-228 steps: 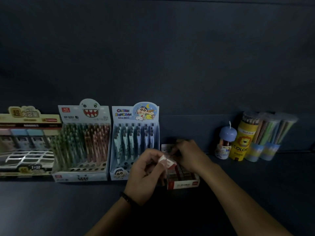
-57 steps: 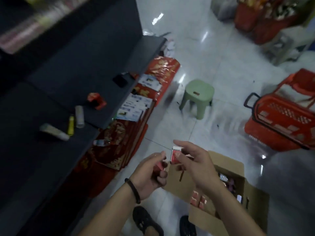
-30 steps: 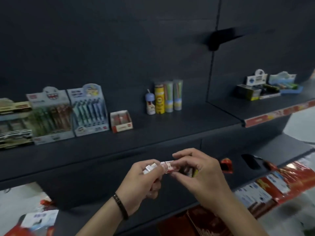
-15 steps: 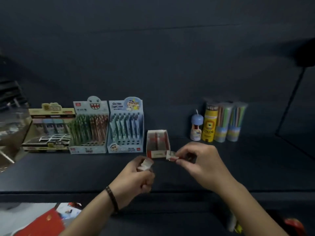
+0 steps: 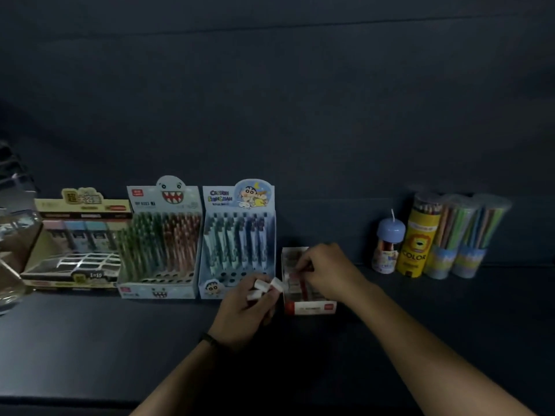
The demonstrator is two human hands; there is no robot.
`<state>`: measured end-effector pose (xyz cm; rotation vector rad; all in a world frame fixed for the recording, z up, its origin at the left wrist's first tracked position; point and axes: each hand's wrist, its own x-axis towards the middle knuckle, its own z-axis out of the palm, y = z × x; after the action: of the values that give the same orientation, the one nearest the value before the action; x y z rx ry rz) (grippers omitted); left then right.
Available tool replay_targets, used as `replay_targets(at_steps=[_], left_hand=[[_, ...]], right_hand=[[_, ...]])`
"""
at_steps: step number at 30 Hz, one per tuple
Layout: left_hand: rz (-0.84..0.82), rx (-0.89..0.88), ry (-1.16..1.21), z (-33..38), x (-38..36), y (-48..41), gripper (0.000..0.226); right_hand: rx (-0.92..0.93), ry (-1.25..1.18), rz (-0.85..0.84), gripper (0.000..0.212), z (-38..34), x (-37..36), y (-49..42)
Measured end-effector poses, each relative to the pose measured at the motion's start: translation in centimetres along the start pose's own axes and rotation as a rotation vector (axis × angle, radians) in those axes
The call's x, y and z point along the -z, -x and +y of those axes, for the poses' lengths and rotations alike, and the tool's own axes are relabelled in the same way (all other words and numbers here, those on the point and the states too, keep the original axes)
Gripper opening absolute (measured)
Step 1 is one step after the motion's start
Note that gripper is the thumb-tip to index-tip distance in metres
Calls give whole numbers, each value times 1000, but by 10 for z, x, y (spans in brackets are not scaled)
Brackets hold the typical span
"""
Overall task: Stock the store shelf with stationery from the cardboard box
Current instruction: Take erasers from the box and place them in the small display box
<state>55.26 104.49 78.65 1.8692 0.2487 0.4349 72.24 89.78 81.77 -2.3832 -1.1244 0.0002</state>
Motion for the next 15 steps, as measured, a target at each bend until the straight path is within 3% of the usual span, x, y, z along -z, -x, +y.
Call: replay_targets(at_steps=[7,15], left_hand=[[1,-101,71,-11,-3,-9,7],[25,46,347,-15,-3,-11,11]], right_hand=[[-20,112,17,24,6,-23,-11],[-46,48,-76,28,0,-4,-2]])
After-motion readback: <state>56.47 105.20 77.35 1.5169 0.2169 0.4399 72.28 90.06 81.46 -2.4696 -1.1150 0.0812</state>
